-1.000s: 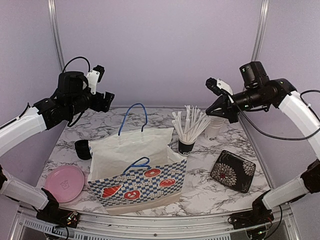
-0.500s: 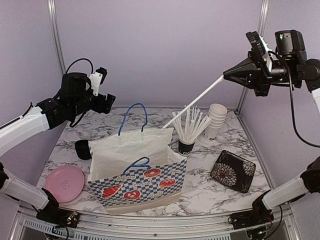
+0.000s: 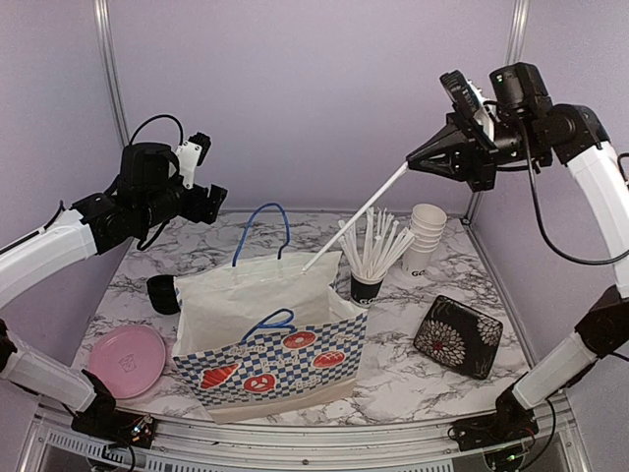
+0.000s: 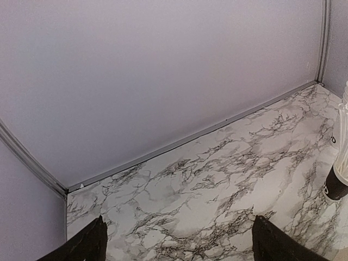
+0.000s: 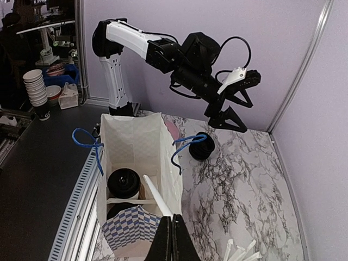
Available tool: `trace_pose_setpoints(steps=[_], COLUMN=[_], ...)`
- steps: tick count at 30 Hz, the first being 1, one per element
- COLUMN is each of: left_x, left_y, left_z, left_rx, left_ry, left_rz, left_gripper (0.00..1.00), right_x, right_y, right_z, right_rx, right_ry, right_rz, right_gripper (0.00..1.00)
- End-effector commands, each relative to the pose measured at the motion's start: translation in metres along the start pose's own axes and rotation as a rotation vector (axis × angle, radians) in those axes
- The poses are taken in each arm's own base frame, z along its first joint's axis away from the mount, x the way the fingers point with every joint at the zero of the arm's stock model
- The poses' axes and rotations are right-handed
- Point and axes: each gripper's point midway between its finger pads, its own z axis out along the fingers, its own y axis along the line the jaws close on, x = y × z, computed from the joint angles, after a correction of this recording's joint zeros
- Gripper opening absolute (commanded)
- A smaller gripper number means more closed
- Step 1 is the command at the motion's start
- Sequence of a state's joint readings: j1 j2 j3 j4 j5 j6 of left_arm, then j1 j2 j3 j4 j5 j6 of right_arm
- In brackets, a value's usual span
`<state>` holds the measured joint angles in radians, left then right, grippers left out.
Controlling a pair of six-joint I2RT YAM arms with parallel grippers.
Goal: Pack the takeout coffee
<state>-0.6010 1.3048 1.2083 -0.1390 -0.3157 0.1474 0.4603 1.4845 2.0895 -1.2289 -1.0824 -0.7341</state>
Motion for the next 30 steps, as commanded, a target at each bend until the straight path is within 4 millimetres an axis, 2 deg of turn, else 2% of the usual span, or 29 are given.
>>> trace_pose_setpoints(steps=[1, 8, 10, 15, 18, 22, 24, 28, 30], left_x=[-0.006, -0.006, -0.006, -0.006, -0.006, -0.008, -0.01, -0.016, -0.02], left_y=[0.005, 0.005, 0.004, 0.002, 0.001, 0.002, 0.003, 0.006, 0.01], left_z=[-0.004, -0.004, -0.005, -0.004, -0.004, -0.006, -0.008, -0.015, -0.019], left_rx=[-0.015, -0.008, -0.005, 0.002, 0.009, 0.008, 0.007, 0.007, -0.007], left_ry=[-0.027, -0.03, -0.03, -0.031, -0.031, -0.036, -0.043, -0.061, -0.072], left_rz=[0.002, -0.002, -0.004, -0.005, -0.006, -0.01, -0.012, -0.022, -0.042], left_gripper=[0.93, 0.93, 0.93, 0.93, 0.93, 0.93, 0.93, 0.94, 0.95], right_x=[0.008, 0.023, 0.029, 0.04, 0.04, 0.05, 0.061, 0.082, 0.101], right_y=[0.003, 0.028, 0.032, 0.025, 0.019, -0.005, -0.028, -0.072, -0.092], right_z=[0.042, 0.121, 0.135, 0.142, 0.131, 0.1, 0.076, 0.016, -0.01], right_rx=[-0.105, -0.301, -0.329, -0.295, -0.229, -0.079, 0.028, 0.292, 0.46], right_ry=[0.019, 0.076, 0.099, 0.15, 0.177, 0.225, 0.248, 0.26, 0.28], right_rz=[0.037, 0.059, 0.064, 0.06, 0.021, -0.002, 0.024, 0.07, 0.074], right_gripper=[0.0, 0.01, 0.05, 0.49, 0.61, 0.65, 0.65, 0.68, 0.69])
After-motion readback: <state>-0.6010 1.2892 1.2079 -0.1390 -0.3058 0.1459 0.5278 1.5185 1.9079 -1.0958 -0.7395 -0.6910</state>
